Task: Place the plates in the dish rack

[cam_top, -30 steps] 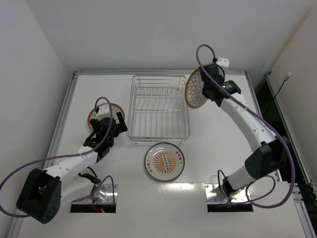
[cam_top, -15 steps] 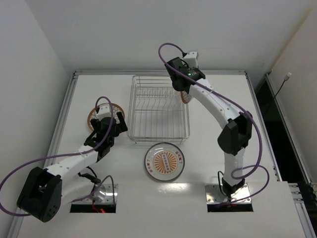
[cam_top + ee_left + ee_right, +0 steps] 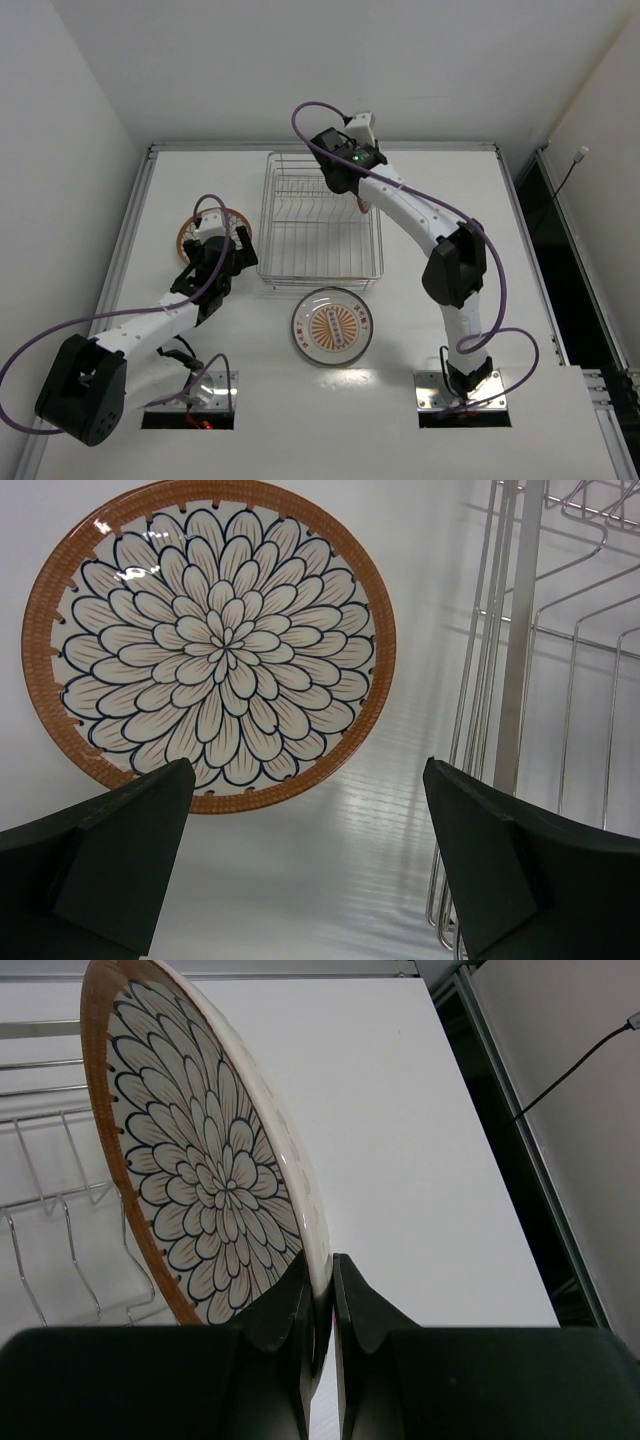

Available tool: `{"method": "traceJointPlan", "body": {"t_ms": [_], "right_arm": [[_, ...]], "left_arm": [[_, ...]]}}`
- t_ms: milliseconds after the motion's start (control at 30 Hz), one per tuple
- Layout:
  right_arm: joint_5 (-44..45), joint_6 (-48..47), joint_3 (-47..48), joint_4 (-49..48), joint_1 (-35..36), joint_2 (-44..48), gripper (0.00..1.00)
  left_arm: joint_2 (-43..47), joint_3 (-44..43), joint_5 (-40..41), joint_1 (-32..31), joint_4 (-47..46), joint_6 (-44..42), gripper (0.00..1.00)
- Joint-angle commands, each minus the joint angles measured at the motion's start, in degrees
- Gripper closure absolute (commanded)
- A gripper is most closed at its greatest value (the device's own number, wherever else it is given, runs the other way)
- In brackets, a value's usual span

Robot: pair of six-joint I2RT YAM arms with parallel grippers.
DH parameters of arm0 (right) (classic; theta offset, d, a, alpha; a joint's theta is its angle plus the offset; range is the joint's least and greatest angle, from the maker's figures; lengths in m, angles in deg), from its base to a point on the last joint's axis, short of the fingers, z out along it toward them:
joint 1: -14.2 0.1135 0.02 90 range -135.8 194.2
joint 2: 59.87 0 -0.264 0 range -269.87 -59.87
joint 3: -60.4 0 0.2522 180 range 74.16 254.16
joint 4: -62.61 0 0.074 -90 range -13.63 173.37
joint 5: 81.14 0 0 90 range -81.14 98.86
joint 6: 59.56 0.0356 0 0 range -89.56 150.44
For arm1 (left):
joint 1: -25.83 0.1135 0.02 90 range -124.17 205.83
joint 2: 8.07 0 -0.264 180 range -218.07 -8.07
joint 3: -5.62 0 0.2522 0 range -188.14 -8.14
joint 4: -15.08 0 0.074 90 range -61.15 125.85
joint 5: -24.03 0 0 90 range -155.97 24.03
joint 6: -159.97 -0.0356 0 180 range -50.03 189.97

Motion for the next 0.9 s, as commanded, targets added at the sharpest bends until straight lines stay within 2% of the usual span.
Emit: {"method": "traceJointPlan", "body": {"t_ms": [0,333,633,733,867], "right_arm": [[7.1,0.8,3.6,-2.1,0.6,-0.3,1.0],[8.2,2.9,0.8,-0.9,2.8,-2.0,0.97],[8.1,8.4,0.2,2.8,5.0,-5.1,0.84],[7.3,9.1,0.2,3.4,5.6,-5.6,0.82],[6.7,9.6,0.2,4.6,5.6,-5.7,0.72]], "left_arm": [[-0.1,-2.1,0.7,0.1,-2.1,0.9,0.01],[-0.1,-2.1,0.2,0.1,-2.1,1.5,0.01],[-0.1,-2.1,0.2,0.1,-2.1,1.5,0.01],[-0.1,-2.1,0.2,0.1,-2.1,1.5,0.01],[-0.6,-2.1,0.2,0.1,-2.1,1.5,0.01]]}}
